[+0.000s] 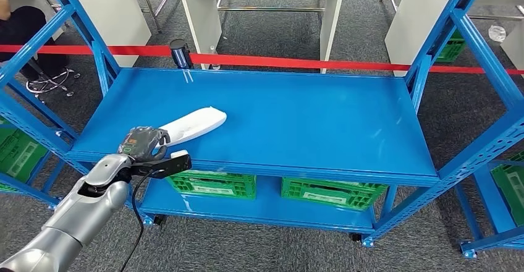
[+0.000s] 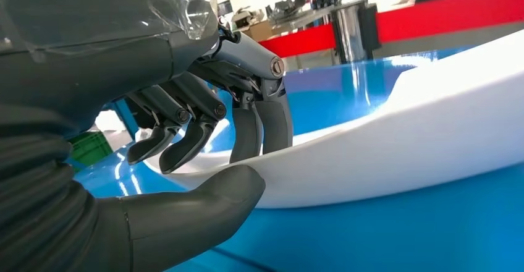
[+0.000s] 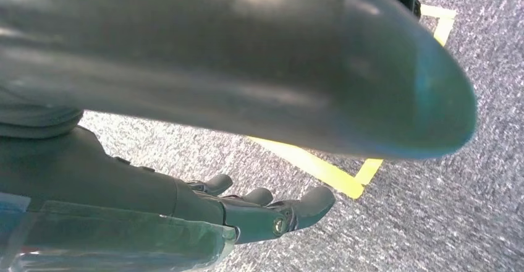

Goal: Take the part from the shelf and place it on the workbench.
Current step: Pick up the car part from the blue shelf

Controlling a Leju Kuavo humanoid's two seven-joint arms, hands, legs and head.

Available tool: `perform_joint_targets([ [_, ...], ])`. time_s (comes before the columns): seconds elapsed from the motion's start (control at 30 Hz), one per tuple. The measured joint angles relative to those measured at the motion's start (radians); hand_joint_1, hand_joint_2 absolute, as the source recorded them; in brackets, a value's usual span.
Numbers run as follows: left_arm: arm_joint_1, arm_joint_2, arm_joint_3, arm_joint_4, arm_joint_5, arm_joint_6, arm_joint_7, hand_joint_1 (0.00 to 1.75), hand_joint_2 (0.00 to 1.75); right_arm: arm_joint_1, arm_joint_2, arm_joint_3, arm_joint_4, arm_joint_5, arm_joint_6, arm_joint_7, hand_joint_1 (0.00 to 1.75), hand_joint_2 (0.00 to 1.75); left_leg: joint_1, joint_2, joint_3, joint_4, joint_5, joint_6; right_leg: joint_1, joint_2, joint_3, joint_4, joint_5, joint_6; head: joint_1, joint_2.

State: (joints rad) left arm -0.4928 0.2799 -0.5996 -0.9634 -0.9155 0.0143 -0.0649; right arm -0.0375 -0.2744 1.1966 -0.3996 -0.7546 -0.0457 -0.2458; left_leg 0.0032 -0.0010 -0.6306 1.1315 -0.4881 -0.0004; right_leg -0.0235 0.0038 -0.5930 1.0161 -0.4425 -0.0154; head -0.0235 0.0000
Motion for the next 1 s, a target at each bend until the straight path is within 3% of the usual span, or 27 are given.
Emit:
perform_joint_targets([
  [0.07,-0.004,0.003,0.0,0.0,-0.001,0.002,0.0,1.67,1.75,-0.002,0.002,-0.001,-0.001,0.001,-0.003,-0.001,0.0,0.0,-0.008,0.002,0.053,-0.105,0.031,0.015,0.004,0.0,0.0,0.0,0.001,0.003,0.0,0.0],
  [0.13,-0.005,0.007,0.001,-0.001,-0.003,0.006,0.0,1.71,1.75,-0.004,0.004,-0.002,-0.002,0.004,-0.005,-0.002,0.0,0.0,-0.015,0.004,0.062,-0.128,0.029,0.021,0.004,-0.002,-0.002,-0.002,0.004,0.012,0.0,0.0],
  [0.23,-0.005,0.009,0.002,-0.005,-0.006,0.015,-0.001,1.71,1.75,-0.007,0.006,-0.003,-0.003,0.013,-0.005,-0.003,0.0,0.0,-0.01,0.005,0.077,-0.153,0.048,0.031,0.003,-0.003,-0.014,0.019,-0.007,0.02,0.001,0.0],
  [0.27,-0.004,0.009,0.002,-0.007,-0.006,0.018,-0.001,1.71,1.75,-0.007,0.006,-0.003,-0.003,0.016,-0.005,-0.003,0.0,0.0,-0.008,0.006,0.082,-0.162,0.055,0.034,0.003,-0.003,-0.032,0.057,-0.027,0.018,0.003,0.0],
  [0.33,0.001,0.007,0.003,-0.008,-0.007,0.029,-0.001,1.71,1.75,-0.006,0.004,-0.004,-0.003,0.02,-0.006,-0.003,0.0,0.0,-0.01,0.007,0.077,-0.164,0.059,0.039,0.002,-0.003,-0.092,0.185,-0.083,0.011,0.004,0.0],
  [0.4,0.01,0.006,0.006,-0.012,-0.01,0.043,-0.001,1.71,1.75,-0.004,0.002,-0.004,-0.003,0.023,-0.006,-0.003,0.0,0.0,-0.011,0.007,0.072,-0.162,0.06,0.039,0.001,-0.004,-0.132,0.272,-0.11,0.018,0.004,0.0],
  [0.43,0.014,0.005,0.008,-0.016,-0.012,0.05,-0.001,1.71,1.75,-0.004,0.002,-0.005,-0.002,0.025,-0.006,-0.003,0.0,0.0,-0.01,0.007,0.07,-0.159,0.059,0.038,0.0,-0.004,-0.125,0.261,-0.101,0.027,0.004,0.0],
  [0.5,0.018,0.005,0.012,-0.023,-0.016,0.068,-0.001,1.71,1.75,-0.004,-0.001,-0.006,-0.002,0.027,-0.006,-0.003,0.0,0.0,-0.009,0.006,0.068,-0.149,0.055,0.032,-0.005,-0.005,-0.061,0.136,-0.054,0.046,0.005,0.0],
  [0.53,0.02,0.005,0.015,-0.028,-0.016,0.078,-0.001,1.71,1.75,-0.004,-0.002,-0.007,-0.002,0.028,-0.006,-0.003,0.0,0.0,-0.01,0.005,0.063,-0.141,0.05,0.026,-0.005,-0.005,-0.029,0.073,-0.035,0.048,0.005,0.0],
  [0.6,0.024,0.004,0.024,-0.037,-0.009,0.101,-0.004,1.71,1.75,-0.003,-0.003,-0.007,-0.002,0.028,-0.006,-0.003,0.0,0.0,-0.014,0.004,0.053,-0.126,0.044,0.016,-0.004,-0.003,0.001,0.011,-0.019,0.036,0.004,0.0],
  [0.73,0.045,-0.001,0.058,-0.075,0.065,0.171,-0.041,1.71,1.75,0.003,-0.004,-0.012,-0.002,0.027,-0.008,-0.006,0.0,0.0,-0.007,0.004,0.036,-0.101,0.028,0.001,-0.005,0.0,-0.001,0.011,-0.015,0.012,0.003,0.0],
  [0.8,0.054,-0.004,0.076,-0.107,0.097,0.208,-0.062,1.71,1.75,0.003,-0.004,-0.017,-0.002,0.025,-0.01,-0.01,0.0,0.0,-0.002,0.004,-0.006,-0.011,-0.023,-0.011,-0.007,0.001,0.0,0.01,-0.015,0.006,0.0,0.0],
  [0.87,0.067,-0.007,0.091,-0.143,0.124,0.235,-0.078,1.71,1.75,0.005,-0.004,-0.02,-0.002,0.022,-0.012,-0.012,0.0,0.0,0.002,0.004,-0.071,0.126,-0.078,-0.018,-0.006,0.002,0.0,0.01,-0.015,0.003,0.0,0.0],
  [0.9,0.074,-0.008,0.097,-0.161,0.136,0.242,-0.084,1.71,1.75,0.007,-0.004,-0.021,-0.002,0.021,-0.012,-0.013,0.0,0.0,0.003,0.004,-0.092,0.167,-0.086,-0.019,-0.006,0.002,0.0,0.01,-0.015,0.003,0.0,0.0],
  [0.93,0.08,-0.01,0.102,-0.18,0.148,0.248,-0.089,1.71,1.75,0.008,-0.004,-0.022,-0.002,0.019,-0.013,-0.013,0.0,0.0,0.004,0.004,-0.095,0.169,-0.074,-0.018,-0.005,0.003,0.001,0.01,-0.016,0.003,-0.001,0.0],
  [1.0,0.087,-0.012,0.11,-0.219,0.165,0.255,-0.098,1.71,1.75,0.008,-0.003,-0.023,-0.002,0.016,-0.017,-0.014,0.0,0.0,0.004,0.003,-0.046,0.059,-0.008,-0.009,-0.004,0.004,0.003,0.01,-0.016,0.004,-0.001,0.0],
])
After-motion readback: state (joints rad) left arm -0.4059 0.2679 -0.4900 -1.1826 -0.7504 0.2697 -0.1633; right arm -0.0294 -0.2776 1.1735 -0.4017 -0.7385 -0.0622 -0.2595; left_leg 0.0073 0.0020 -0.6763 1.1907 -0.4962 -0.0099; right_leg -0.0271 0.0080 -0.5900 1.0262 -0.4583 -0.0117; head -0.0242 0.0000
